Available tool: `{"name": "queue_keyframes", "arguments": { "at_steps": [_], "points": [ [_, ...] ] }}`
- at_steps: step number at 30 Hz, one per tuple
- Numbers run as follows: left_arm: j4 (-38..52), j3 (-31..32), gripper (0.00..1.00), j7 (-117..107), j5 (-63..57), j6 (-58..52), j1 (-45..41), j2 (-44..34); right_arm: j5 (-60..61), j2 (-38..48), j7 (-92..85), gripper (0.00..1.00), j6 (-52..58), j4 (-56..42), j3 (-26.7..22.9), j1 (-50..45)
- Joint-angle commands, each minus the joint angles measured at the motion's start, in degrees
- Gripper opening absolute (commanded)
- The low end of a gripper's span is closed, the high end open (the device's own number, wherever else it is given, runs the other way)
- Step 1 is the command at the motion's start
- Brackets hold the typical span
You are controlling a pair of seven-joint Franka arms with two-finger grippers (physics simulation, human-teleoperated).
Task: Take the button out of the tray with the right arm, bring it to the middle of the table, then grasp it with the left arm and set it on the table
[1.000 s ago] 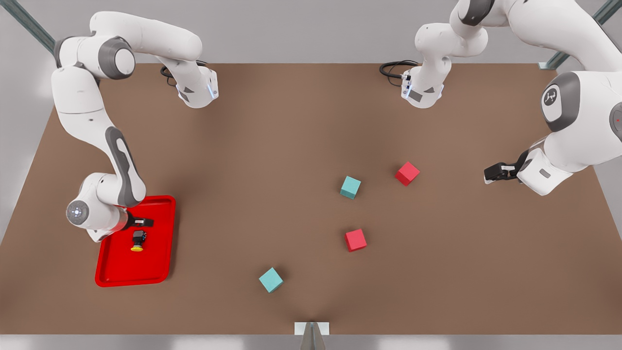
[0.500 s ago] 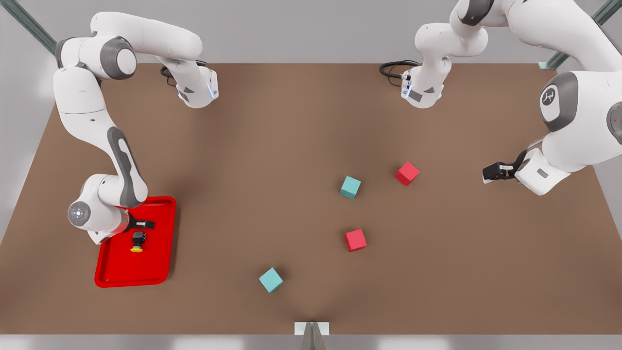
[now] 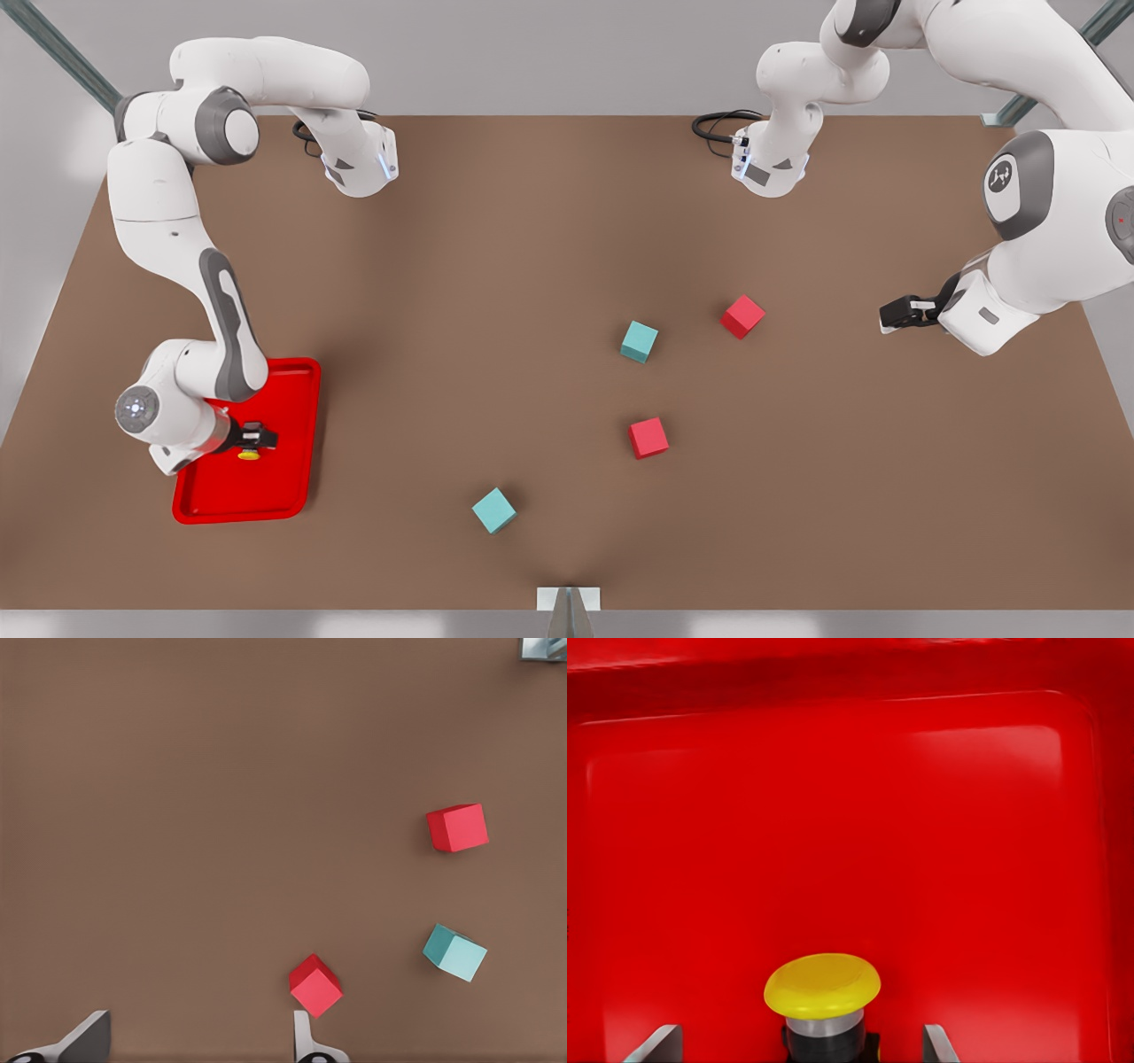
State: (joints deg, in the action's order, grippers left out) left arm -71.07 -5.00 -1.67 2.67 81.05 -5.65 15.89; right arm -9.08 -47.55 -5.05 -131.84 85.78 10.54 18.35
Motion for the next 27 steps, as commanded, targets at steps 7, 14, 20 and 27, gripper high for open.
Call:
{"name": "queue_keyframes", "arguments": {
  "at_steps": [7, 14, 20, 27],
  "points": [
    [0.0, 0.0, 1.00, 0.0, 0.0, 0.0, 0.0, -0.1, 0.5, 0.7, -2.3, 1.00, 0.4, 3.6, 0.0, 0.4],
    [0.1, 0.0, 1.00, 0.0, 0.0, 0.0, -0.1, -0.1, 0.5, 1.0, -2.3, 0.99, -0.1, 4.4, 0.0, 0.5],
    [0.1, 0.0, 1.00, 0.0, 0.0, -0.1, -0.1, -0.1, 0.5, 1.1, -2.8, 0.58, 0.0, 4.5, 0.1, 0.6],
    [0.0, 0.0, 1.00, 0.0, 0.0, -0.5, -0.1, -0.1, 0.5, 1.1, -2.9, 0.47, 0.2, 4.0, 0.3, 0.6]
  ]
}}
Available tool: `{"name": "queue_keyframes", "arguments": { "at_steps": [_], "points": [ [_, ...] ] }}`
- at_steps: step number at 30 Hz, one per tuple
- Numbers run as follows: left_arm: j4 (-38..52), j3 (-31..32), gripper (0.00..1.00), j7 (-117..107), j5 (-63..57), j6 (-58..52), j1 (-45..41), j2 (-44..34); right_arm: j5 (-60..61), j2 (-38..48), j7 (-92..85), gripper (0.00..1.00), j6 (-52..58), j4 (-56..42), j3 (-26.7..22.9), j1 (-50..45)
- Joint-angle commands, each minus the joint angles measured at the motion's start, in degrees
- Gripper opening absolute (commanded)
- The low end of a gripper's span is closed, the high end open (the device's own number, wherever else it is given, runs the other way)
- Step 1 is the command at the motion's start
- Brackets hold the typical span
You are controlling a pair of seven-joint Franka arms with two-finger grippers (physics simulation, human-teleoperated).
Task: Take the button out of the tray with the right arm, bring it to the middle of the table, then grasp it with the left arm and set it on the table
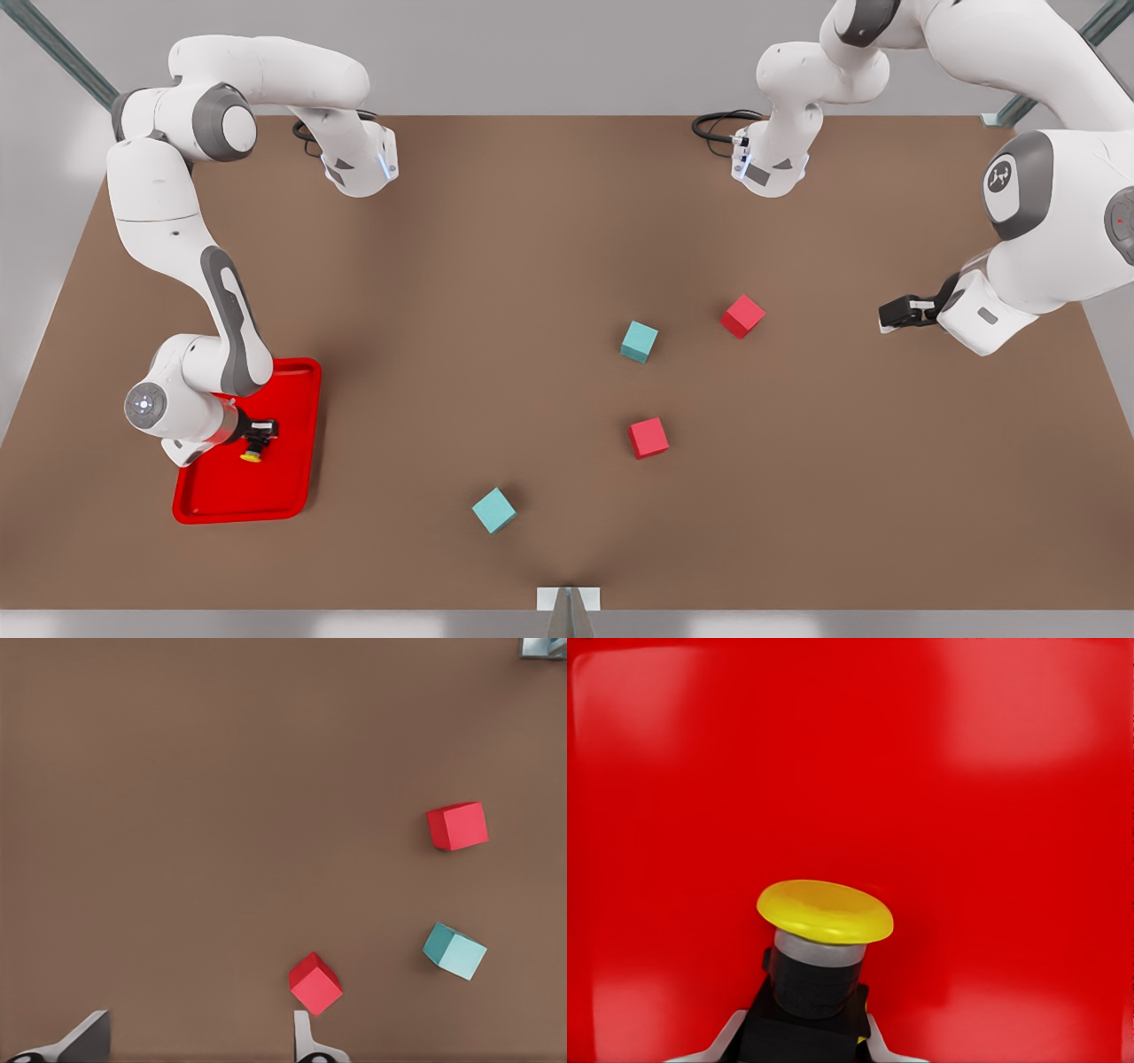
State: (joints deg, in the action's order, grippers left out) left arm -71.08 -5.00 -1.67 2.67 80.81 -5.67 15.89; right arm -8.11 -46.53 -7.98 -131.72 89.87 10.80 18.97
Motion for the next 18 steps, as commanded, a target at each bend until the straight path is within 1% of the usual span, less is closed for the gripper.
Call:
{"name": "queue_keyframes", "arguments": {
  "at_steps": [1, 2, 5, 10, 11, 14, 16, 18],
  "points": [
    [0.1, 0.0, 1.00, 0.0, 0.0, -0.2, 0.0, -0.1, -0.5, 0.1, 0.3, 0.45, 0.2, -0.1, 0.0, 0.0],
    [0.1, 0.0, 1.00, 0.0, 0.0, -0.2, 0.0, -0.1, -0.6, 0.0, 0.2, 0.42, 0.2, -0.1, 0.0, 0.0],
    [0.0, 0.0, 1.00, 0.1, 0.0, -0.2, 0.0, -0.1, -0.7, 0.0, -0.5, 0.40, 0.1, -0.1, 0.0, -0.2],
    [0.1, 0.0, 1.00, 0.1, 0.0, -0.2, 0.0, -0.1, -0.5, 0.8, 2.9, 0.41, 0.5, 0.0, 0.2, -0.9],
    [0.0, 0.0, 1.00, 0.1, 0.0, -0.2, 0.0, -0.1, -0.5, 0.8, 3.4, 0.41, 0.5, 0.0, 0.9, -0.8],
    [0.0, 0.0, 1.00, 0.1, 0.0, -0.2, 0.0, 0.0, -0.6, 1.8, 3.2, 0.37, 0.6, -0.4, 1.2, -0.9],
    [0.0, 0.0, 1.00, 0.1, 0.0, -0.2, 0.0, -0.1, -0.8, 3.0, 4.9, 0.37, 6.7, -3.1, 4.1, -0.9],
    [0.0, 0.0, 1.00, 0.1, 0.0, -0.2, 0.0, -0.1, -0.9, 3.0, 5.5, 0.37, 9.0, -5.2, 4.8, -3.2]
  ]
}}
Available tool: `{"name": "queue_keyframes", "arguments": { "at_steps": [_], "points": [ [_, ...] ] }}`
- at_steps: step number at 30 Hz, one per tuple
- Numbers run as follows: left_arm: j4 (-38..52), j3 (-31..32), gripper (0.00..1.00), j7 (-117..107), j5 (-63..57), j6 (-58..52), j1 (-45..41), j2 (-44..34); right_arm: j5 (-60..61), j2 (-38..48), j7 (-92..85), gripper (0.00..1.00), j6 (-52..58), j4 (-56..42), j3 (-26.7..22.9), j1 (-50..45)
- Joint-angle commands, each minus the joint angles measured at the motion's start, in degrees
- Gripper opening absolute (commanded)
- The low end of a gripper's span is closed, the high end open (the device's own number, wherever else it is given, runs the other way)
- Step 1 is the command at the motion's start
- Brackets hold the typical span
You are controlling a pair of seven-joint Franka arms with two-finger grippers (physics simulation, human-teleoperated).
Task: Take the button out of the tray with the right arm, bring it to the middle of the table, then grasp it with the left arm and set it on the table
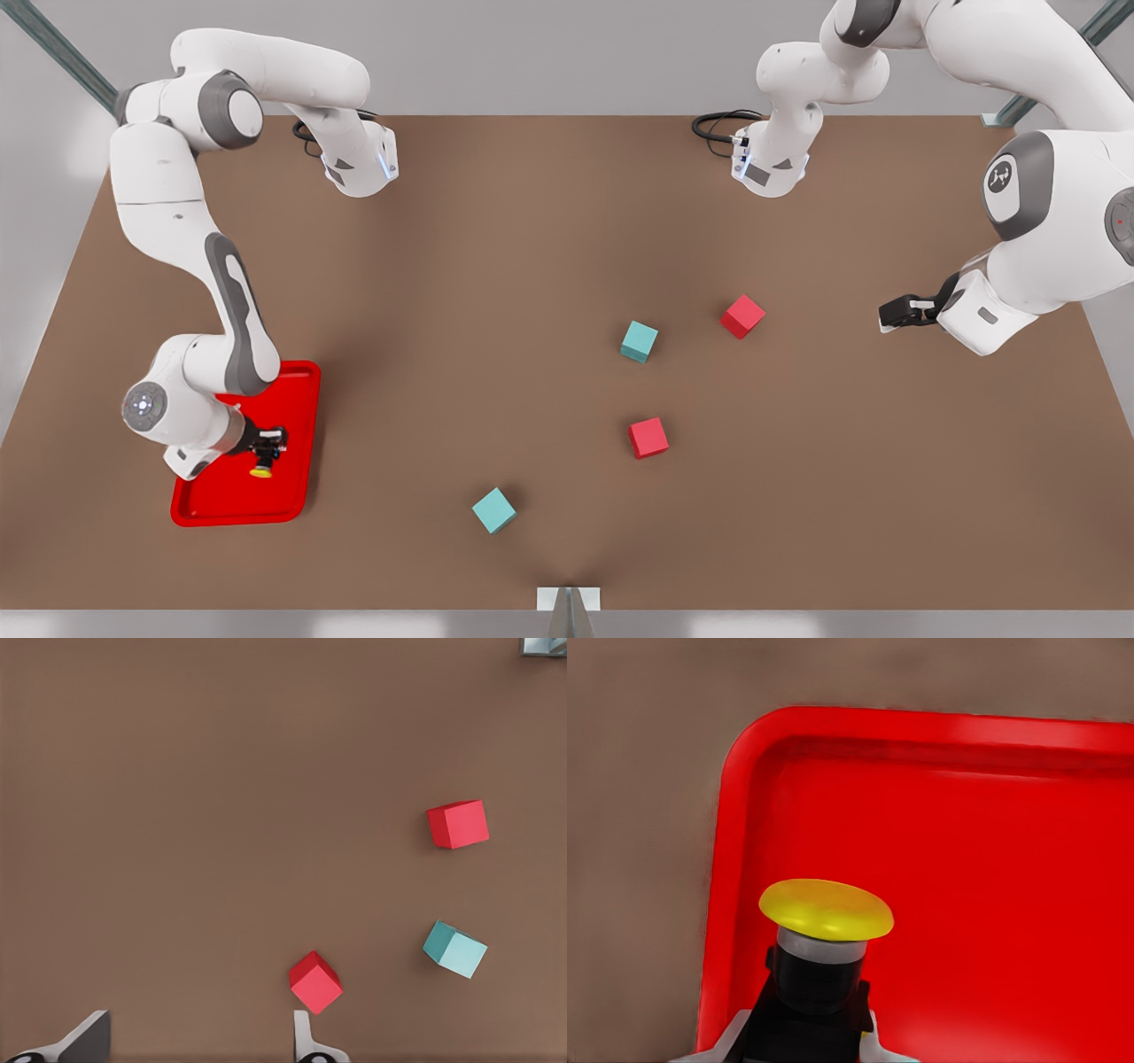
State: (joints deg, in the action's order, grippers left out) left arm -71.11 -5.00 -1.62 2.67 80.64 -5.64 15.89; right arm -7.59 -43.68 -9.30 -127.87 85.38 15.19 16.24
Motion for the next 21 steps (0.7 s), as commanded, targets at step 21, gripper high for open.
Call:
{"name": "queue_keyframes", "arguments": {
  "at_steps": [21],
  "points": [
    [0.0, 0.0, 1.00, 0.2, -0.5, 0.2, -0.1, 0.6, 4.9, -9.2, 55.7, 0.38, 9.0, -22.5, 0.8, -42.5]
  ]
}}
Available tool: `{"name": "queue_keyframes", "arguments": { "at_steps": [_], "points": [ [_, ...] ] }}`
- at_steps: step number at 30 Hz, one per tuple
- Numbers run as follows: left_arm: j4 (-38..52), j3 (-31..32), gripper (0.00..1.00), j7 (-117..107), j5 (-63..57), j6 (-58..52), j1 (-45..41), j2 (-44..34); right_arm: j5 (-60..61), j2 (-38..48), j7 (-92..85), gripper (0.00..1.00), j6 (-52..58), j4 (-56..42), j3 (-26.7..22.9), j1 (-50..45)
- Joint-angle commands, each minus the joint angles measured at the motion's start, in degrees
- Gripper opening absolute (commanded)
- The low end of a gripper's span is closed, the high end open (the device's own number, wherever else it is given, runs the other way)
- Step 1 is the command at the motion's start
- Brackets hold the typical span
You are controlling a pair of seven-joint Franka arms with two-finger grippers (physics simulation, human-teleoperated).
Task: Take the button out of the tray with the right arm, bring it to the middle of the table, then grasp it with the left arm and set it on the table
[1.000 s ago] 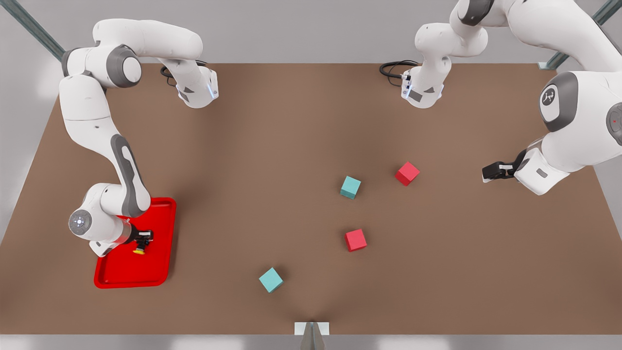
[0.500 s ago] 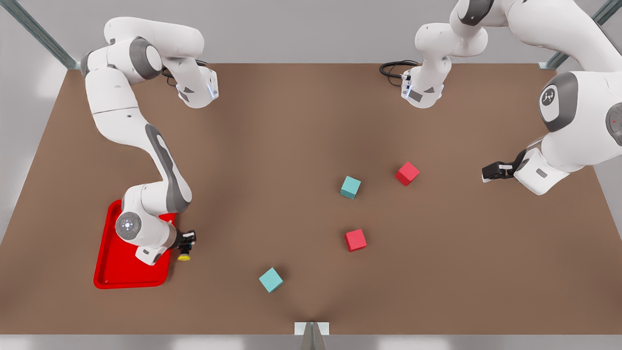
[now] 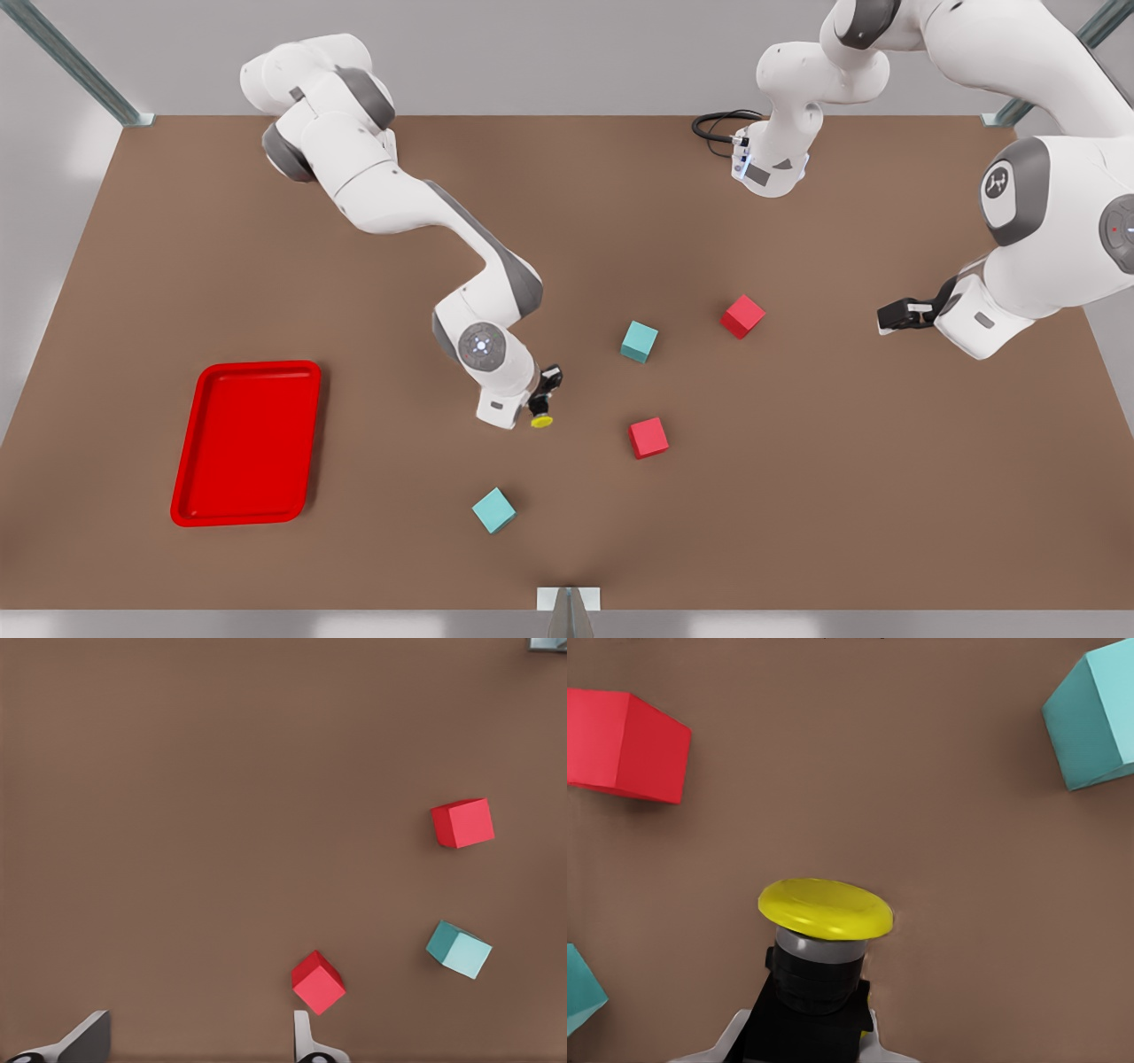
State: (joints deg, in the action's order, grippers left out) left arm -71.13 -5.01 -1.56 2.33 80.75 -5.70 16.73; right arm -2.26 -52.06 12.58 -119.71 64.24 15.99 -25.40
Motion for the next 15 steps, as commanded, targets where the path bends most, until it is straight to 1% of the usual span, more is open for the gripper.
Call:
{"name": "queue_keyframes", "arguments": {
  "at_steps": [1, 4, 7, 12, 14, 15],
  "points": [
    [0.0, 0.0, 1.00, 0.2, -0.1, 0.3, -0.1, 0.4, 0.9, -1.7, 34.5, 0.38, 0.9, -2.4, -0.1, -1.7],
    [0.0, 0.0, 1.00, 0.2, -0.1, 1.1, -0.1, 2.0, 1.4, -2.3, 39.9, 0.38, 2.6, -2.6, -0.7, -4.2],
    [0.0, 0.0, 1.00, 0.2, -0.2, 1.3, -0.1, 2.0, 1.6, -4.2, 44.1, 0.38, 3.0, -2.7, -0.7, -6.8],
    [0.0, 0.0, 1.00, 0.2, -0.2, 1.3, -0.2, 2.0, 1.5, -5.5, 42.7, 0.39, 2.6, -2.3, -2.3, -8.8],
    [0.0, 0.0, 1.00, 0.2, -0.2, 1.3, -0.2, 2.0, 0.9, -6.4, 39.8, 0.39, 2.6, -2.0, -2.5, -9.4],
    [0.0, 0.0, 1.00, 0.2, -0.2, 1.3, -0.2, 2.0, 0.6, -6.7, 37.9, 0.39, 2.6, -1.9, -3.4, -9.8]
  ]
}}
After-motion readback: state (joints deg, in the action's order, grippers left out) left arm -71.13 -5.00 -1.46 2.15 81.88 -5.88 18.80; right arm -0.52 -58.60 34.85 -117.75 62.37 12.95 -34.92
